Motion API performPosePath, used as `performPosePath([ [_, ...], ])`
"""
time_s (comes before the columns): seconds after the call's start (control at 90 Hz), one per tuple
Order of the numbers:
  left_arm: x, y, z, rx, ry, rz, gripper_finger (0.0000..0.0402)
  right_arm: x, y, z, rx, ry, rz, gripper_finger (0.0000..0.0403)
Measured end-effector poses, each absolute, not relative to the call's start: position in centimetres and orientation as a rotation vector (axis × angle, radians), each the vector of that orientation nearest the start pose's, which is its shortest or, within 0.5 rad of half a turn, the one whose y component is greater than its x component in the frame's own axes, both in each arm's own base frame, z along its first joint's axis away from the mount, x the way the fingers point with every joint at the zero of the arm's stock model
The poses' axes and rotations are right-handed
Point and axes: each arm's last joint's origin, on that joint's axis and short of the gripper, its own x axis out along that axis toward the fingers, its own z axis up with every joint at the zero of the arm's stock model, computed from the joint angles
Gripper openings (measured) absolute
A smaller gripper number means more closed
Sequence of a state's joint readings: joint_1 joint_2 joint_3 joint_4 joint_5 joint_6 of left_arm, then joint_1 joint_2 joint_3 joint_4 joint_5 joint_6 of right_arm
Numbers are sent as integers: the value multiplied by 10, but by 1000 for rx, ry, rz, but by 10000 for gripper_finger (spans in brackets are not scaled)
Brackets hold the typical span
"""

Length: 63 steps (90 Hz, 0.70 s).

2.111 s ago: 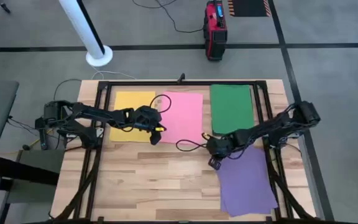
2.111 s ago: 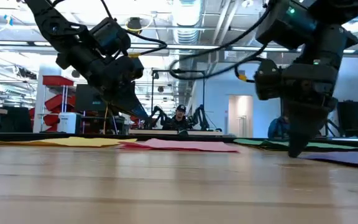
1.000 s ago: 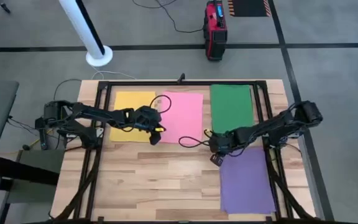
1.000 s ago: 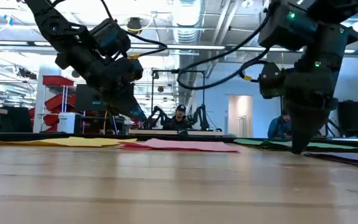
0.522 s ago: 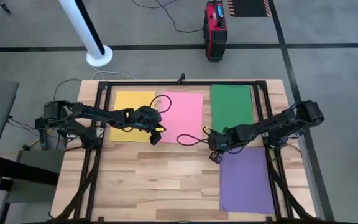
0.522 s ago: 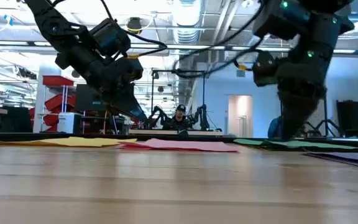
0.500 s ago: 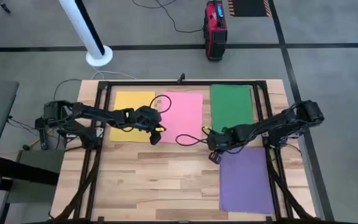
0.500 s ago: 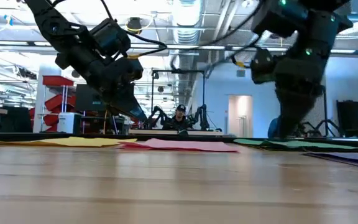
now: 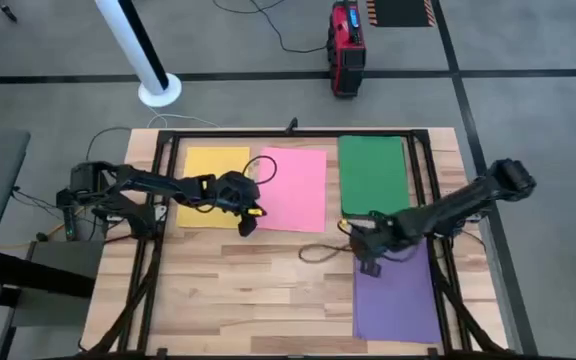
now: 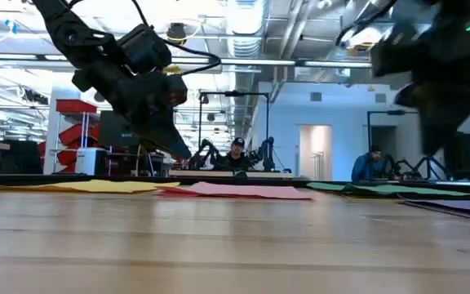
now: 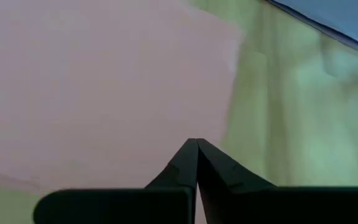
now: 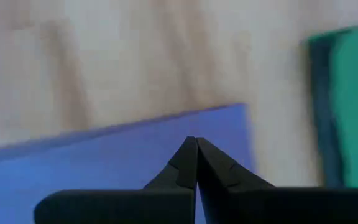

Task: Organize paper
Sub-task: Stack the top violet colored paper on top of the bottom violet colored paper

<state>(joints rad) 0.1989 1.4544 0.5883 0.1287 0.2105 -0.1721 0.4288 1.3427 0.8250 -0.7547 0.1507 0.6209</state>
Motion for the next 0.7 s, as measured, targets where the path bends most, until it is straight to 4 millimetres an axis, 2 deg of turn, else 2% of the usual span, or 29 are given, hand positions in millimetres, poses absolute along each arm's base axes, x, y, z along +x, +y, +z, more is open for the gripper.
performPosePath([
  [0.078, 264, 37, 156, -272, 727, 5, 0, 204, 104, 199, 233, 1250, -114, 0],
  [0.311, 277, 14, 170, -156, 681, -52, 0, 181, 126, 171, 278, 1360, -192, 0],
  [0.556, 284, 5, 181, -108, 672, -95, 0, 177, 128, 140, 302, 1426, -248, 0],
  [0.7, 284, 2, 182, -103, 677, -102, 0, 180, 129, 133, 292, 1430, -254, 0],
])
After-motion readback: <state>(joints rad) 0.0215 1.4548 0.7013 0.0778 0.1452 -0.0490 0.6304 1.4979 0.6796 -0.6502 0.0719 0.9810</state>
